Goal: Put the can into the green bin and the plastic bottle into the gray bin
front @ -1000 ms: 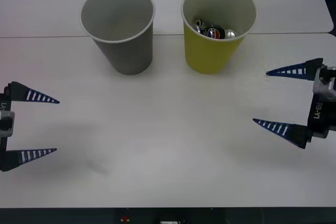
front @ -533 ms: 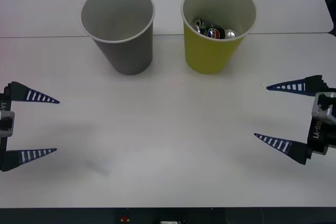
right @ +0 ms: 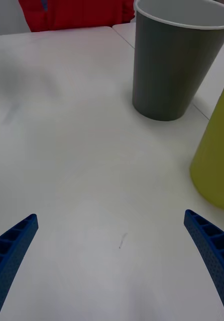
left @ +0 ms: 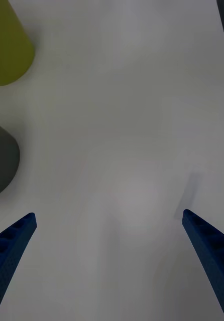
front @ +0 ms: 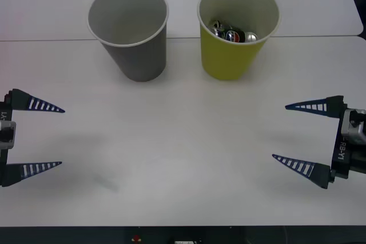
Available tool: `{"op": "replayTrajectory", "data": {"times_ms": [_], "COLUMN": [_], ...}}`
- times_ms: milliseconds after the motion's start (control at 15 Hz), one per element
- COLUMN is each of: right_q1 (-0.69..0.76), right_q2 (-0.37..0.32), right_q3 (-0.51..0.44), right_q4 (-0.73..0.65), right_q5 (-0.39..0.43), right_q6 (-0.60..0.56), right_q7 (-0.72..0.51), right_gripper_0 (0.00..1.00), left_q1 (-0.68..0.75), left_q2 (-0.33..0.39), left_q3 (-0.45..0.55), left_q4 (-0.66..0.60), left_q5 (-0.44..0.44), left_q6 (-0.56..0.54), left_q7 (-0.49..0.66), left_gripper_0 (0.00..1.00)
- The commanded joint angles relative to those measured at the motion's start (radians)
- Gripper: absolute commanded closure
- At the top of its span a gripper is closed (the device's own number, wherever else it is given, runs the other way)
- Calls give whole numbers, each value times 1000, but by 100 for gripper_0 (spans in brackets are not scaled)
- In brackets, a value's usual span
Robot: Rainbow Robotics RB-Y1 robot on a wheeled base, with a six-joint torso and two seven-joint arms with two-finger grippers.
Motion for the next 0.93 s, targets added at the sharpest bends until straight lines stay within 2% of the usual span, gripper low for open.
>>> {"op": "replayTrajectory", "data": {"times_ms": [67, 533, 933], "right_q1": [-7, -41, -46], "right_q2": [-8, -150, -184], "right_q3": [3, 42, 43], "right_q4": [16, 16, 16], "right_q5": [0, 5, 9], "right_q6": [2, 2, 2], "right_q7": [7, -43, -66], "right_gripper_0": [0, 0, 0], "left_q1": [0, 0, 0], "left_q2": [0, 0, 0], "left_q3": [0, 0, 0], "left_q4": [0, 0, 0], "left_q5": [0, 0, 0], "left_q6": [0, 0, 0], "left_q7": [0, 0, 0], "left_gripper_0": [0, 0, 0]}}
